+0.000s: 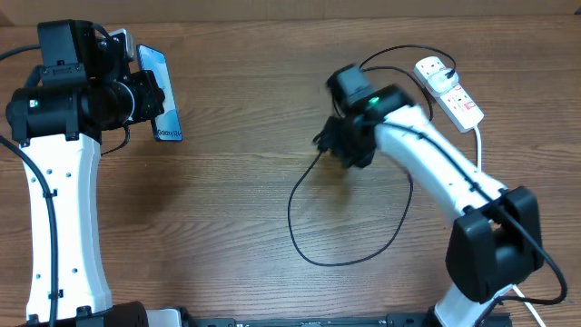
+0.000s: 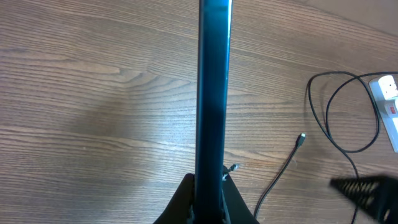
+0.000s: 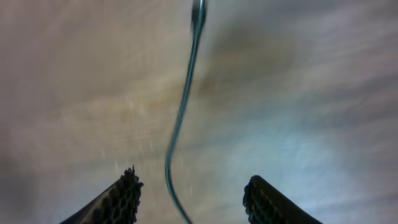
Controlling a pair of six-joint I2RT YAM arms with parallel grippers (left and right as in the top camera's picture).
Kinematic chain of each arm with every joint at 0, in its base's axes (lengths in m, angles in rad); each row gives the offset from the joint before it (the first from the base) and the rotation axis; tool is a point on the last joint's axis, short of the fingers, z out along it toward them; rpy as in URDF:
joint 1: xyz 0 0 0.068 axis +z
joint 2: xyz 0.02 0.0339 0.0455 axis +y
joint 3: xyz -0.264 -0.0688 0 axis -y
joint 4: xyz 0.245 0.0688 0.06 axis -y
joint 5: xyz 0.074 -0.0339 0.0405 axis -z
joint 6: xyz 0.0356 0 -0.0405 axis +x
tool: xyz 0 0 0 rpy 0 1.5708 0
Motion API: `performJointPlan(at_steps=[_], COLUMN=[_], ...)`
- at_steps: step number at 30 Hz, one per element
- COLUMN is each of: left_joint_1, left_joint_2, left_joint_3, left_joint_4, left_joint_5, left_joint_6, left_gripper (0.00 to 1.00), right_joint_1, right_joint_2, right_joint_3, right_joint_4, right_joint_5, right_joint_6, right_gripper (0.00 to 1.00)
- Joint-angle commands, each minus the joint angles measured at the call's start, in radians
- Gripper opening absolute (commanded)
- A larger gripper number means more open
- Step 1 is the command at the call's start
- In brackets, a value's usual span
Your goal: Plug charger to phone and switch on socket
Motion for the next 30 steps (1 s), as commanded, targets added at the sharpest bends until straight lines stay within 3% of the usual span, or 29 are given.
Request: performJointPlan(at_steps=[1, 8, 14, 30], left_joint_1=[0.002, 0.002, 0.002, 0.002], left_joint_2=[-0.005, -0.005, -0.005, -0.005], left_joint_3=[0.013, 0.013, 0.013, 0.013], left_joint_4=[0.008, 0.008, 0.005, 0.005], left_joint_5=[0.014, 0.014, 0.014, 0.014], left_joint_6=[-0.025, -0.025, -0.024, -0.024], left_gripper=[0.04, 0.04, 0.04, 0.04], right_joint_1=[-0.018, 0.014, 0.045, 0.096], right_joint_2=[0.006, 0.07, 0.171, 0.267], right_joint_3=[0.037, 0.037, 0.037, 0.037], right_joint_4=[0.027, 0.118, 0.14, 0.213], right_joint_5=[0.079, 0.188, 0.278, 0.305], right_joint_6=[0.049, 0.15, 0.213, 0.213], right_gripper=[0.54, 0.54, 0.46, 0.4])
